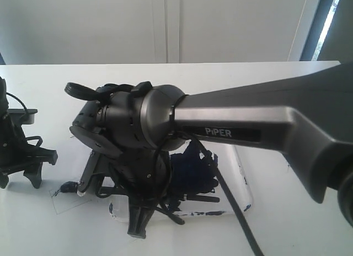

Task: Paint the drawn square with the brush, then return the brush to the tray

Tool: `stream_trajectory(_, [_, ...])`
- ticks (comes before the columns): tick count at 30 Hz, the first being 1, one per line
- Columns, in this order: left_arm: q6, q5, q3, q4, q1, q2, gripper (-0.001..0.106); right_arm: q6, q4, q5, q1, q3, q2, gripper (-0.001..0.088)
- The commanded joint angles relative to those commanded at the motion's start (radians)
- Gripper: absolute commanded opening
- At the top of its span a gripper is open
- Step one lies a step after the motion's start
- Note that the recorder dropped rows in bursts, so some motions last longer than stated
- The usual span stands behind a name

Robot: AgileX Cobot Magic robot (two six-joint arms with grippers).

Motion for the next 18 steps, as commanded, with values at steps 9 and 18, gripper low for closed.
stream_trajectory(9, [-0.003, -0.002, 0.000, -0.002, 0.000, 0.000, 0.068, 0.019, -0.036, 0.000, -0.011, 0.028, -0.044, 0.0000])
stream_trajectory(18, [-0.003, -0.002, 0.000, -0.007, 0.000, 0.000, 0.068, 0.019, -0.021, 0.000, -0.009, 0.028, -0.043, 0.0000])
